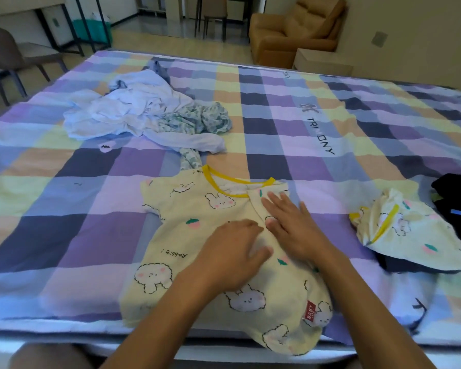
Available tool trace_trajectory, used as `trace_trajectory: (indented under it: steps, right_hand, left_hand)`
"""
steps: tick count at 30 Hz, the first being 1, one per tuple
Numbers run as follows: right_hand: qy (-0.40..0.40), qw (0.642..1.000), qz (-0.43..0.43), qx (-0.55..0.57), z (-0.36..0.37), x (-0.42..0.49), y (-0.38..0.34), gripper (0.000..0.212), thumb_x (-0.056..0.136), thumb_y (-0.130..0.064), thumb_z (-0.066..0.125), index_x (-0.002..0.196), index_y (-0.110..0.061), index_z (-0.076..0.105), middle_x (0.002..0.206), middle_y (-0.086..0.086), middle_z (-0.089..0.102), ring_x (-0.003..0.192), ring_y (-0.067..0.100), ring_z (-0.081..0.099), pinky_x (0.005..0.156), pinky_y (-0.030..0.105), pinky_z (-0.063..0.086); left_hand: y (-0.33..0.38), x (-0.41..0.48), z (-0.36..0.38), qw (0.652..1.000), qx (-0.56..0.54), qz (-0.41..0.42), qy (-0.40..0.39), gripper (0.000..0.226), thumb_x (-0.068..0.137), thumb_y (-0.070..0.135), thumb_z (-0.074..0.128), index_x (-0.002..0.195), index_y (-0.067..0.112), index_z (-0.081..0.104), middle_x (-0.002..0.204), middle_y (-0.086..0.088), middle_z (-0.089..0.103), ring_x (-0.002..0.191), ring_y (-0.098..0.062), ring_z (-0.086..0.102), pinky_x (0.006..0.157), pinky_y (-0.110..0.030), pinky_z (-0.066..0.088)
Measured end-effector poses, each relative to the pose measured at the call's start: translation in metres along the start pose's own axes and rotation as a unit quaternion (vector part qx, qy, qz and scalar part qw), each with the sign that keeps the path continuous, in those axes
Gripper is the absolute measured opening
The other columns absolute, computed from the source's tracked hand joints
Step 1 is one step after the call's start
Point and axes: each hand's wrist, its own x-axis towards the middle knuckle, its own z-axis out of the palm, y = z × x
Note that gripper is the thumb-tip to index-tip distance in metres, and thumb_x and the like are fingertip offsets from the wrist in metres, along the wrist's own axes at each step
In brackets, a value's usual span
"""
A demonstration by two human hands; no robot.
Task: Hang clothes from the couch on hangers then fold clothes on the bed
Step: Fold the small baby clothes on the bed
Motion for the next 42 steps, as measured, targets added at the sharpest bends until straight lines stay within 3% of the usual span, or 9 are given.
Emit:
trace_trajectory:
  steps: [6, 12, 15, 18, 26, 30, 36, 39, 42]
  right_hand:
    - [0.031, 0.996, 0.057, -0.058, -0.011, -0.002, -0.033, 0.068, 0.104, -0.052, 0.025, 0.162, -0.023, 0.006, 0.17, -0.001, -0.005, 0.156, 0.017, -0.008, 0.124, 0.052, -0.007]
    - [0.028, 0.984, -0.108, 0.141, 0.002, 0.012, -0.124, 0.062, 0.107, -0.039, 0.044, 0.161, -0.026, 0.017, 0.17, -0.004, 0.005, 0.156, 0.011, -0.002, 0.125, 0.037, -0.002]
    - [-0.002, 0.978, -0.123, 0.165, 0.023, 0.03, -0.157, 0.06, 0.108, -0.044, 0.034, 0.162, -0.027, 0.015, 0.17, -0.005, 0.0, 0.156, 0.011, -0.006, 0.124, 0.041, -0.006]
    - [-0.025, 0.994, -0.1, 0.027, 0.051, 0.042, -0.165, 0.065, 0.107, -0.052, 0.026, 0.163, -0.022, 0.006, 0.17, -0.001, -0.009, 0.156, 0.019, -0.012, 0.125, 0.051, -0.007]
    - [-0.021, 0.994, -0.104, -0.01, 0.058, 0.042, -0.161, 0.083, 0.104, -0.057, 0.033, 0.161, -0.014, -0.007, 0.168, 0.001, -0.018, 0.155, 0.019, -0.017, 0.123, 0.048, -0.011]
    - [-0.025, 0.994, -0.108, 0.018, 0.053, 0.039, -0.162, 0.086, 0.102, -0.056, 0.039, 0.162, -0.014, -0.006, 0.169, 0.001, -0.017, 0.156, 0.019, -0.015, 0.123, 0.048, -0.009]
    - [-0.093, 0.974, -0.053, 0.198, -0.012, 0.012, -0.137, 0.047, 0.097, -0.046, 0.055, 0.123, -0.007, 0.062, 0.13, 0.008, 0.061, 0.12, 0.023, 0.055, 0.105, 0.046, 0.043]
    - [-0.027, 0.993, 0.044, 0.107, -0.044, 0.004, -0.094, 0.039, 0.101, -0.043, 0.052, 0.128, -0.017, 0.063, 0.133, 0.004, 0.064, 0.123, 0.026, 0.058, 0.104, 0.045, 0.045]
    - [0.066, 0.993, 0.081, 0.061, -0.048, 0.009, -0.059, 0.046, 0.104, -0.035, 0.048, 0.149, -0.022, 0.046, 0.155, 0.004, 0.044, 0.143, 0.026, 0.039, 0.111, 0.04, 0.036]
  left_hand:
    - [-0.095, -0.011, -0.045, 0.91, -0.116, -0.243, 0.315, 0.043, 0.097, 0.039, 0.057, 0.131, 0.012, 0.059, 0.136, -0.008, 0.055, 0.128, -0.029, 0.047, 0.104, -0.04, 0.038]
    - [-0.154, 0.006, -0.071, 0.864, -0.189, -0.405, 0.231, 0.056, 0.095, 0.043, 0.062, 0.126, -0.002, 0.054, 0.126, -0.018, 0.06, 0.114, -0.038, 0.056, 0.087, -0.039, 0.042]
    - [-0.159, 0.014, -0.081, 0.867, -0.229, -0.391, 0.204, 0.032, 0.086, 0.032, 0.074, 0.076, 0.006, 0.057, 0.074, -0.011, 0.061, 0.071, -0.028, 0.055, 0.059, -0.031, 0.038]
    - [-0.157, 0.015, -0.086, 0.871, -0.268, -0.37, 0.178, 0.032, 0.085, 0.018, 0.078, 0.062, 0.011, 0.056, 0.05, -0.001, 0.05, 0.055, -0.02, 0.047, 0.047, -0.021, 0.038]
    - [-0.154, 0.014, -0.084, 0.878, -0.307, -0.259, 0.259, 0.012, 0.093, 0.026, 0.057, 0.087, 0.017, 0.062, 0.083, -0.011, 0.068, 0.073, -0.023, 0.063, 0.071, -0.046, 0.06]
    - [-0.14, 0.021, -0.088, 0.912, -0.211, -0.176, 0.304, 0.019, 0.088, 0.021, 0.064, 0.077, 0.011, 0.053, 0.071, -0.003, 0.06, 0.063, -0.022, 0.054, 0.066, -0.036, 0.05]
    - [-0.098, 0.021, -0.095, 0.953, -0.263, -0.041, 0.146, 0.015, 0.097, 0.023, 0.066, 0.095, 0.011, 0.057, 0.08, 0.001, 0.073, 0.06, -0.013, 0.061, 0.056, -0.027, 0.047]
    - [-0.098, 0.024, -0.09, 0.952, -0.281, -0.025, 0.115, 0.009, 0.103, 0.019, 0.054, 0.099, 0.013, 0.059, 0.098, -0.001, 0.077, 0.078, -0.019, 0.07, 0.064, -0.033, 0.054]
    - [-0.109, 0.034, -0.076, 0.978, -0.104, 0.017, 0.181, 0.017, 0.102, 0.014, 0.052, 0.102, 0.019, 0.068, 0.109, 0.003, 0.072, 0.1, -0.016, 0.063, 0.085, -0.036, 0.05]
